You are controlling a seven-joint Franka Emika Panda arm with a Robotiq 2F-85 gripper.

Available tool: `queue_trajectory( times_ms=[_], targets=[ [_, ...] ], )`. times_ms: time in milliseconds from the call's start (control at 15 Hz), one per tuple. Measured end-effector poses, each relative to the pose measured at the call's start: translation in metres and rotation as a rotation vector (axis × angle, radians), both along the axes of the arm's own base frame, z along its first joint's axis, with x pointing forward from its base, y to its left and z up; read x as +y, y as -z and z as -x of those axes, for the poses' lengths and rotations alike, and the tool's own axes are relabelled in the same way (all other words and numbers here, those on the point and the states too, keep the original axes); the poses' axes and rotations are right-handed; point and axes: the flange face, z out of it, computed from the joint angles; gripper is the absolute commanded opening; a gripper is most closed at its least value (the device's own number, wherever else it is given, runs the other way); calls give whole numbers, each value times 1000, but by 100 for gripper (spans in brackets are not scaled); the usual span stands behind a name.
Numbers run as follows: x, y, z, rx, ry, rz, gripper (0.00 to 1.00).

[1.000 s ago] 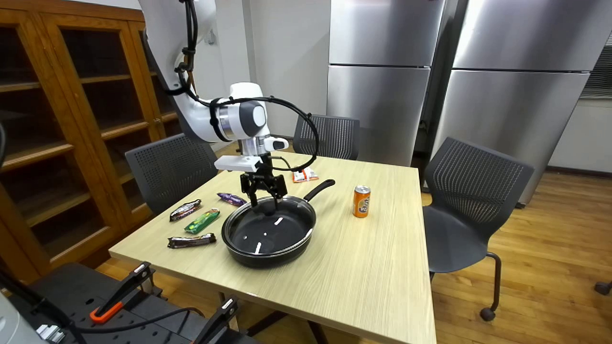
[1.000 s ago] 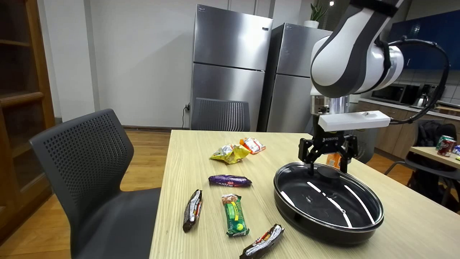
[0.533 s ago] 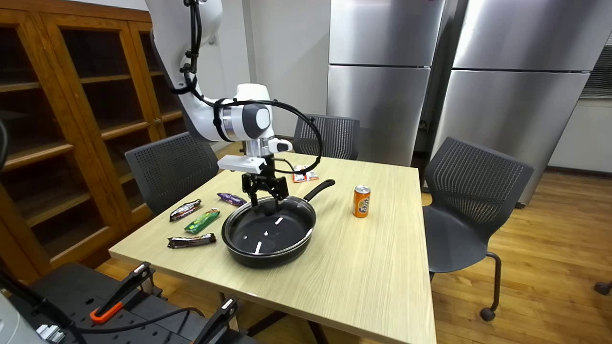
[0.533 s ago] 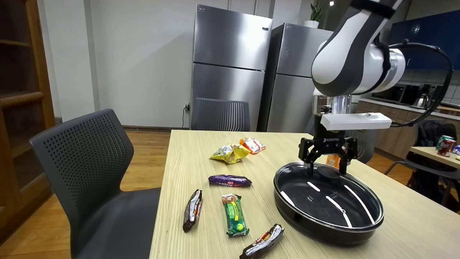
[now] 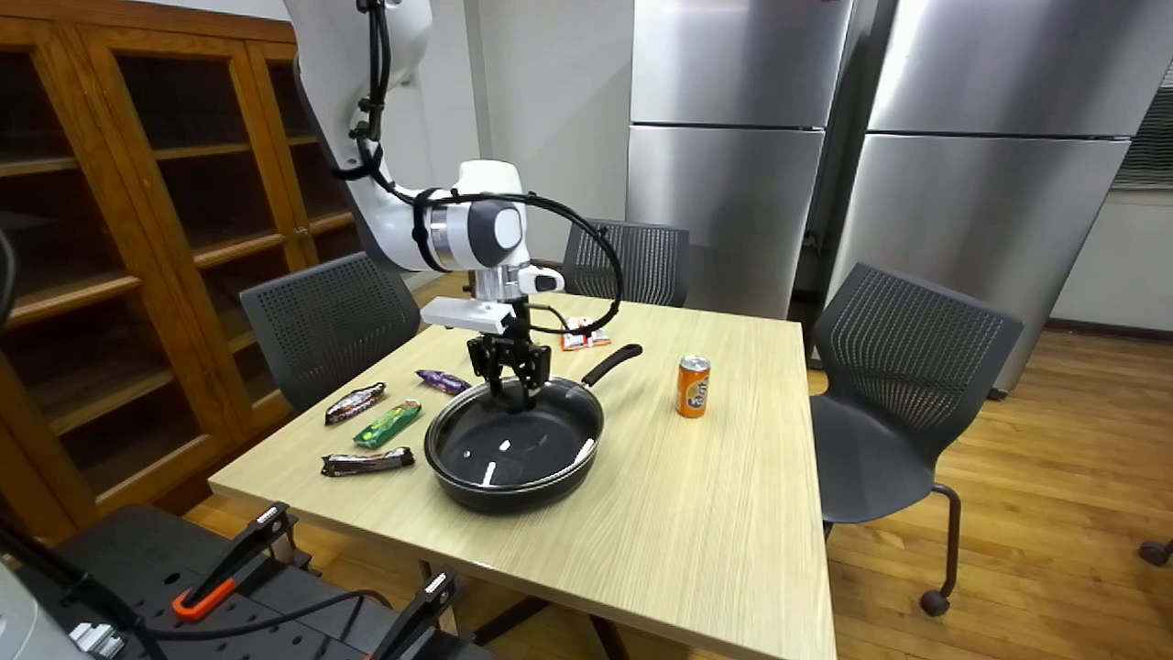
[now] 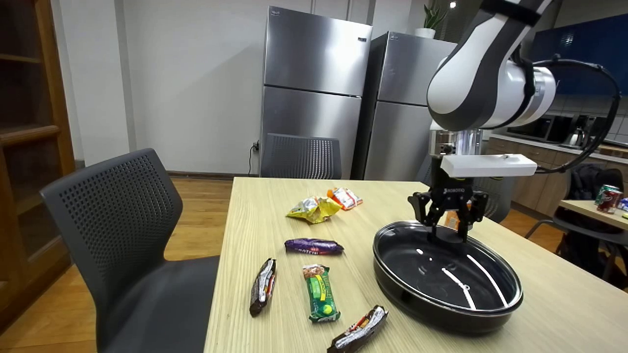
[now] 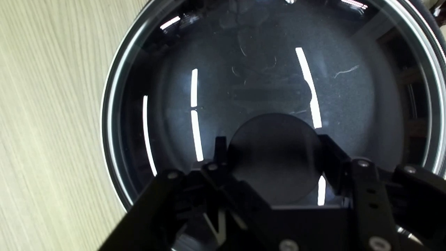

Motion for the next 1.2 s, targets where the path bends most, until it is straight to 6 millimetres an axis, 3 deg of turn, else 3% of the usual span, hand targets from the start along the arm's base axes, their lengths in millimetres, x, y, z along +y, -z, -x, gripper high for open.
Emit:
queue_trajectory(
  times_ms=[600,1200],
  targets=[
    [-4,-4,4,-21,10,-16,39],
    [-30,-34,24,-79,77,-37,39]
  ],
)
